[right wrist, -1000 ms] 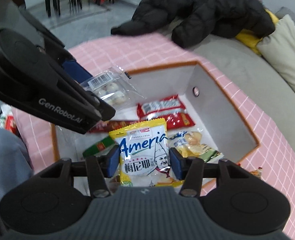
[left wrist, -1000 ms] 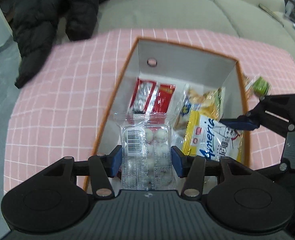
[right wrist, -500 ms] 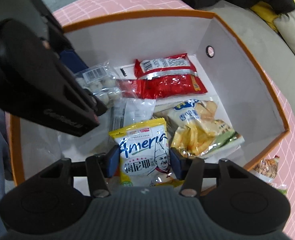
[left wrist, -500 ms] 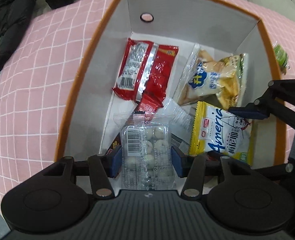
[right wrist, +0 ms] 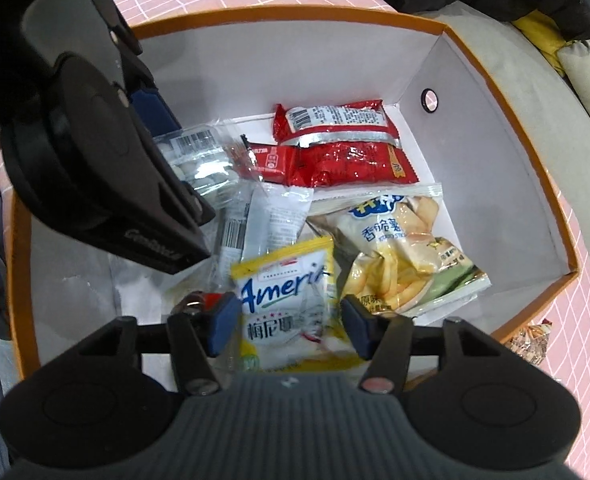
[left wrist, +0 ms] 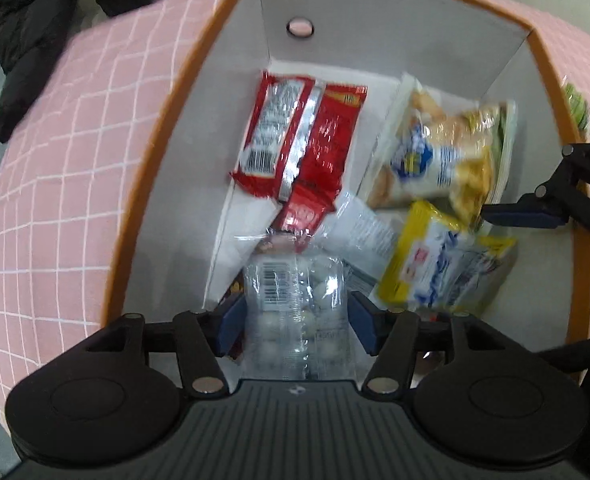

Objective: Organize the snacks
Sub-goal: 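Withdraw both tools from the box toward the nut bag and green snack bag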

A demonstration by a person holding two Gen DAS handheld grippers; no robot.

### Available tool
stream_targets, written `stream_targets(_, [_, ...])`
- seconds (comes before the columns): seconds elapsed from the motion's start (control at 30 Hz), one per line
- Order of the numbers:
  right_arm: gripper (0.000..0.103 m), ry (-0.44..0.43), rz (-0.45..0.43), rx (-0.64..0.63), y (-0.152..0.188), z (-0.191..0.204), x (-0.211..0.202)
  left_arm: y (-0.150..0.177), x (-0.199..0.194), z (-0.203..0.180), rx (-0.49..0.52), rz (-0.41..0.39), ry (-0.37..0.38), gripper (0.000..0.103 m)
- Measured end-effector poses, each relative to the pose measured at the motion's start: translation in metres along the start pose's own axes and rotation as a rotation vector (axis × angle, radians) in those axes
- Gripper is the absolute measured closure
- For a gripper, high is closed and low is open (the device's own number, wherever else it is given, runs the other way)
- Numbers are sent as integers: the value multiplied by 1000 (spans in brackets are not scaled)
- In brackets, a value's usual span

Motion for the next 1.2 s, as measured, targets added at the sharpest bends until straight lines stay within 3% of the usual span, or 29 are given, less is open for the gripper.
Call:
stream_targets(0.07, [33,8,-3,-6,0,0,-5,-4,-10,0,-2,-36,11,28])
stream_targets(0.27, [28,7,-39,46,0,-6,-29,-9,-44,-2,-13,-136,-11,28])
stream_targets(0.43, [28,3,-92,121,5,-12,-57,-11,-75,-5,-62,-212,-18,28])
stream_targets(0.7, [28,20,-252,261,25,-25,-114,-12,-131,-22,-124,-372,-19,28])
stream_targets(1.0, [28,40,-402,475,77,-43,-161,3,-166,-69,-157,-521,4,28])
stream_targets(1.2, [28,104,-465,591,126,-56,-173,13,-169,-103,-176,-559,84,28])
Point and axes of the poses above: each gripper's, at about its wrist camera, not at the fingertips, and x roughly the way its jaws point, z to its left, y to its underside, the point moved 10 cm from there along x, roughly the way its jaws point, and after that the axes turned 3 degrees about z, right-handed, at the moved point
